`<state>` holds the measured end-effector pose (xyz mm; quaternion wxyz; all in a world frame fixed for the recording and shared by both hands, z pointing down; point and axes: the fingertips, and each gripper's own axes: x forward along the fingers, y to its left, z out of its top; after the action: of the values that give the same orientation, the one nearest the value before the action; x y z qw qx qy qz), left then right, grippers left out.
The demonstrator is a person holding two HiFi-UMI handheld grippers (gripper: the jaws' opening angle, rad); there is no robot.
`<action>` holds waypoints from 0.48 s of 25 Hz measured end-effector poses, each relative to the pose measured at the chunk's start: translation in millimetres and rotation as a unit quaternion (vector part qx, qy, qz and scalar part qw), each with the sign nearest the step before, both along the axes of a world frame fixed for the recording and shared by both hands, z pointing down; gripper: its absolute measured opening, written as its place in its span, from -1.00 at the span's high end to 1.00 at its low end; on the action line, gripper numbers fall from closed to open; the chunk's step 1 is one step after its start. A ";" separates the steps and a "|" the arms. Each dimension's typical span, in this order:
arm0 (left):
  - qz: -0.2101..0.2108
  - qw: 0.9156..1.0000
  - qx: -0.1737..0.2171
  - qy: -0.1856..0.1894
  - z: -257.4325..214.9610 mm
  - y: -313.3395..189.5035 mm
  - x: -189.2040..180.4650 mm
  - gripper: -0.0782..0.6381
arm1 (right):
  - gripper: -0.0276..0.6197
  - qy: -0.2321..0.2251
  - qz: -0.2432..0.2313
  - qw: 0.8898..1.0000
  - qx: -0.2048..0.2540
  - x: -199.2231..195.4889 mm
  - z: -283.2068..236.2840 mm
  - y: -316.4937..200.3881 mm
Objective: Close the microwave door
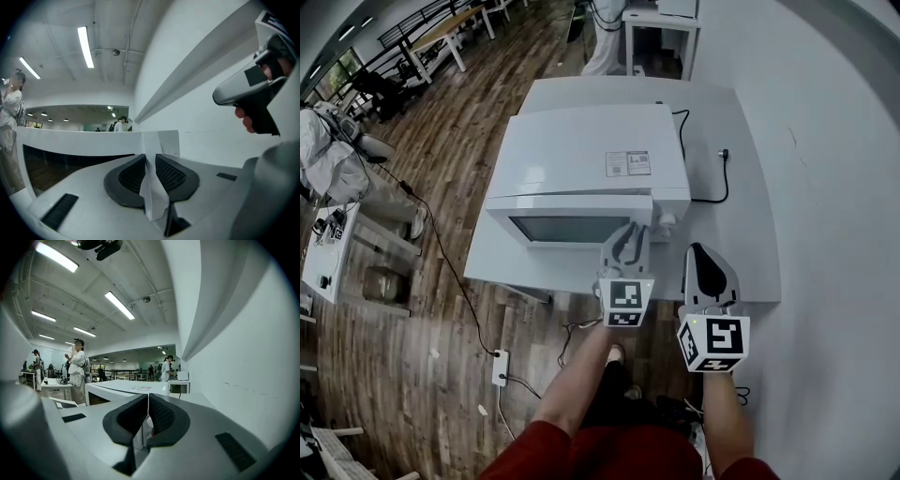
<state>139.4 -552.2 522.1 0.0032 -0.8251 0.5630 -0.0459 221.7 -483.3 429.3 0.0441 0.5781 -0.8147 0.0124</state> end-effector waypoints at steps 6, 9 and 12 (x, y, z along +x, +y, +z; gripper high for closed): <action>0.016 1.000 0.010 0.002 0.3 -3.1 0.6 0.55 | 0.83 -0.003 0.004 1.000 -0.001 -6.5 2.6 -11.8; 0.017 1.000 0.004 0.008 2.0 -12.1 1.1 0.55 | 0.83 -0.003 0.009 1.000 -0.002 -7.8 6.0 -17.4; 0.018 1.000 -0.005 0.007 5.1 -20.3 0.0 0.56 | 0.83 -0.002 0.012 1.000 -0.004 -10.1 8.0 -20.9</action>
<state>139.4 -572.5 527.1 -0.0036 -0.8353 0.5482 -0.0428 211.6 -504.2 437.3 0.0448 0.5879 -0.8075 0.0167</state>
